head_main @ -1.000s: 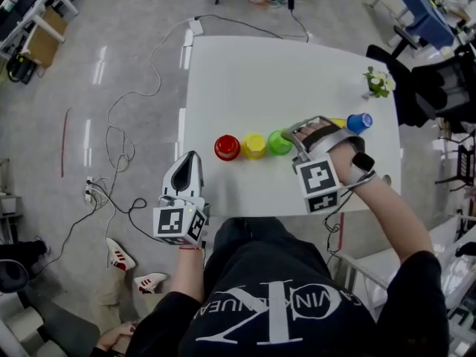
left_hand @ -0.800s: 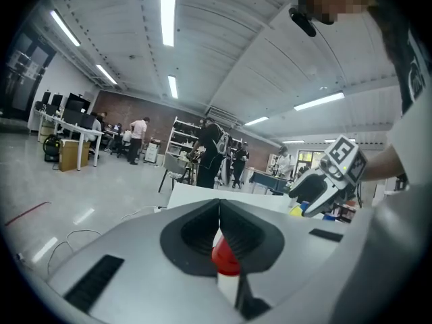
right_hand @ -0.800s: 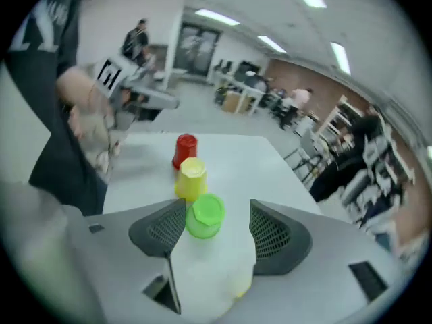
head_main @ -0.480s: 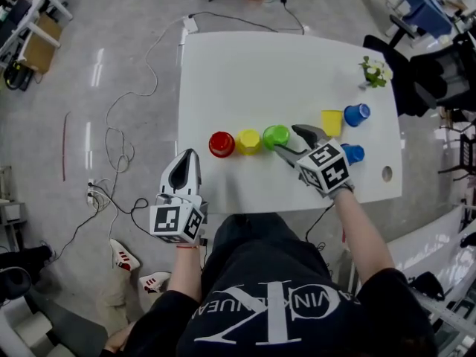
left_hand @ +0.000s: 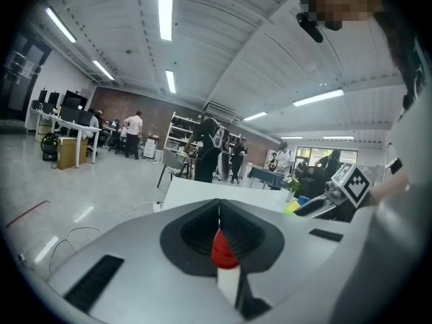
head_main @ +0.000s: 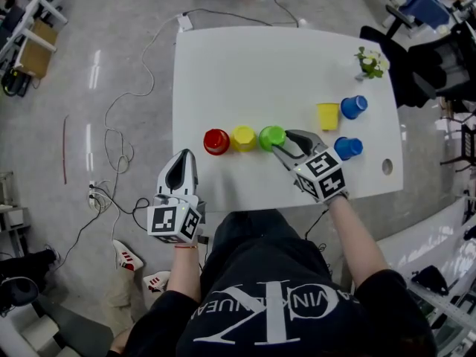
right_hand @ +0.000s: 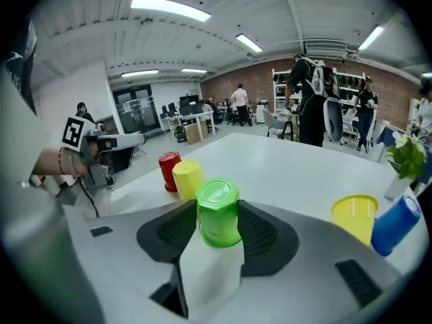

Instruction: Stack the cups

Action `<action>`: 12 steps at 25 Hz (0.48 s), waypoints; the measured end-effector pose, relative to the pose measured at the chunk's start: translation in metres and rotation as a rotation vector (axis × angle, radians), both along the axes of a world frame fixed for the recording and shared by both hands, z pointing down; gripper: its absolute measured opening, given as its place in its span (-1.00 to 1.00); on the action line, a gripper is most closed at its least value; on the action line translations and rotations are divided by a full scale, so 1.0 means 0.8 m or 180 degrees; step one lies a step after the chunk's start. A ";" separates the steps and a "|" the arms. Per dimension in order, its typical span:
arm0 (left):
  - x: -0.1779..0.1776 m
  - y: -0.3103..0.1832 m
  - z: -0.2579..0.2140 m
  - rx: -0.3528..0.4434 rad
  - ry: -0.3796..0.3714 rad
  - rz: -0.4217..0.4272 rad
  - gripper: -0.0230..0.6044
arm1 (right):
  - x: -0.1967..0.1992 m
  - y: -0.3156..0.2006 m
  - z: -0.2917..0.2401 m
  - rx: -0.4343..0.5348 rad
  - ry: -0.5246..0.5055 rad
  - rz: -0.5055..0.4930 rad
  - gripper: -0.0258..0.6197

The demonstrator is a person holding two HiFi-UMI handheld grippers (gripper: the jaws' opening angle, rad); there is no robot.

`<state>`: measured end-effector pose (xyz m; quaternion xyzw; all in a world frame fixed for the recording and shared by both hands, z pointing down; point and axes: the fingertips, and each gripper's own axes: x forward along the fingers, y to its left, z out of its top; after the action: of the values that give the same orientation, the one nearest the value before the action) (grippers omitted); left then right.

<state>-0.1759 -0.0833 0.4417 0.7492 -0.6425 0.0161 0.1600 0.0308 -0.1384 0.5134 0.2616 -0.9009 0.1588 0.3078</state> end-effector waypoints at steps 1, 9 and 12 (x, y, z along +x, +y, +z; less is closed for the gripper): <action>0.001 0.000 0.001 -0.0003 -0.0004 0.0009 -0.91 | -0.002 0.002 0.000 0.0003 -0.0002 -0.0021 -0.30; 0.007 -0.001 0.003 -0.0019 -0.0009 0.0030 -0.91 | -0.011 0.004 -0.004 0.0026 -0.0023 -0.0113 -0.28; 0.008 -0.001 0.005 -0.0021 -0.0019 0.0039 -0.91 | -0.009 0.005 -0.011 -0.0015 -0.0162 -0.0063 -0.09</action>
<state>-0.1696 -0.0842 0.4456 0.7526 -0.6383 0.0214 0.1605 0.0233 -0.1347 0.5046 0.2479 -0.9106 0.1645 0.2869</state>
